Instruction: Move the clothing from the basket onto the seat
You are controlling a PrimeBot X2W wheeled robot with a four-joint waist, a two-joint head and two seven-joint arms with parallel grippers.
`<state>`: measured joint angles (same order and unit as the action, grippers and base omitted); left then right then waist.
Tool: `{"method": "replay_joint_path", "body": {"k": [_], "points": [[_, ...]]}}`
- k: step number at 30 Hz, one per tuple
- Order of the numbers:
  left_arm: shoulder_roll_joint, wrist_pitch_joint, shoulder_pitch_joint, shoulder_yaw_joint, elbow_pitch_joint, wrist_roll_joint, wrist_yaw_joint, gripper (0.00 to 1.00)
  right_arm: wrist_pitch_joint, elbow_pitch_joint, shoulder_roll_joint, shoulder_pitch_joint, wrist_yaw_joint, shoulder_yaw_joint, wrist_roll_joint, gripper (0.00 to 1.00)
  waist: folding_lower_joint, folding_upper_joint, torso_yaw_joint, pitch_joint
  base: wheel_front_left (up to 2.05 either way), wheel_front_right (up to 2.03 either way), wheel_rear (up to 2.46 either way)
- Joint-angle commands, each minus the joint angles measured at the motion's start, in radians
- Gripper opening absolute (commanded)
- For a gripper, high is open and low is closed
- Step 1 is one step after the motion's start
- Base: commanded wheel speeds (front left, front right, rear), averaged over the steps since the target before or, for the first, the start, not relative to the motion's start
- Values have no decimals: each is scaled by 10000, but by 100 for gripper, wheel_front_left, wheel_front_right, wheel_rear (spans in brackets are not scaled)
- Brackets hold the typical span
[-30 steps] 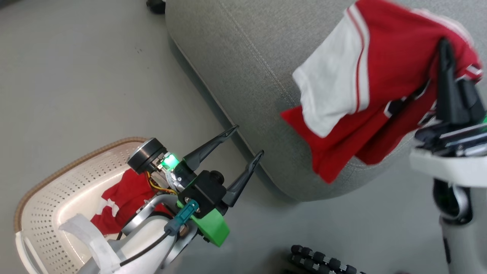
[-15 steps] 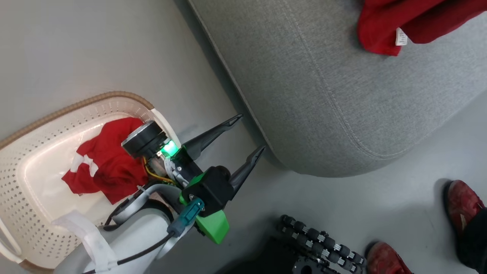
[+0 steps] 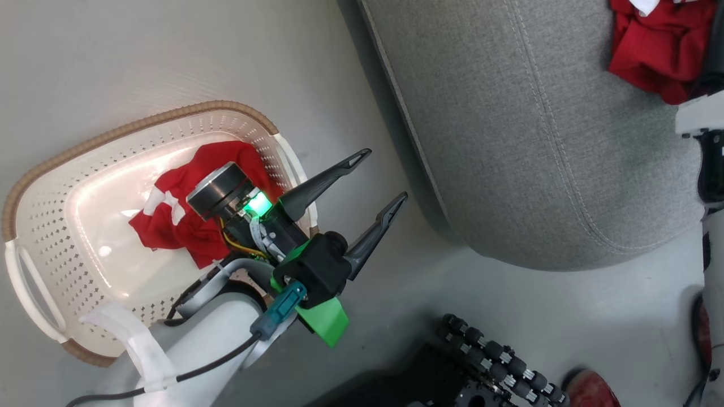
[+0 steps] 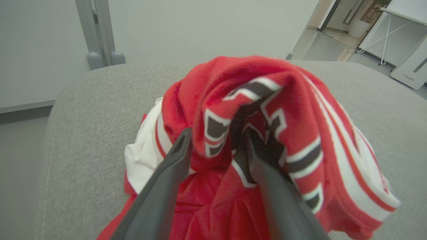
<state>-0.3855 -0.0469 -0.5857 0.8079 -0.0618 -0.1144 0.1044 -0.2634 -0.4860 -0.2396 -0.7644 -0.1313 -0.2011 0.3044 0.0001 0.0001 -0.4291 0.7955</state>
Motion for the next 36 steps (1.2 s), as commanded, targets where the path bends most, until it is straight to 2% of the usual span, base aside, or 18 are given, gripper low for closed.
{"method": "replay_joint_path", "body": {"k": [1,5,8,15,19,28,36], "points": [[86,-130,5,-13,90,-82,-77,100,-18,-77,65,286,10,-110,-117,100,-1,-1,36,-378,0,0,0],[482,-669,282,-12,494,-380,-250,100,-18,129,402,1188,10,-678,-496,100,-1,-1,262,-1094,0,0,0],[959,-1319,552,-161,1011,-744,-550,100,-18,898,671,2333,10,-617,-799,100,-1,-1,652,-1929,0,0,0],[1700,-2062,1322,-583,2040,-1477,-1044,100,-18,2266,695,4169,10,625,-1174,100,-1,-1,1621,-3461,0,0,0],[2075,-2185,1767,-968,2398,-1661,-1299,100,-18,2780,590,4859,10,1710,-1054,100,-1,-1,2311,-4278,0,0,0],[2638,-2183,3210,-2564,2053,-1166,-1756,100,-18,3004,243,5725,12,2789,-907,100,-1,-1,3774,-6031,0,0,0],[2939,-2175,5124,-4660,1183,-757,-2144,100,-18,3417,418,6604,12,3145,-977,100,-1,-1,4312,-7556,0,0,0]]}}
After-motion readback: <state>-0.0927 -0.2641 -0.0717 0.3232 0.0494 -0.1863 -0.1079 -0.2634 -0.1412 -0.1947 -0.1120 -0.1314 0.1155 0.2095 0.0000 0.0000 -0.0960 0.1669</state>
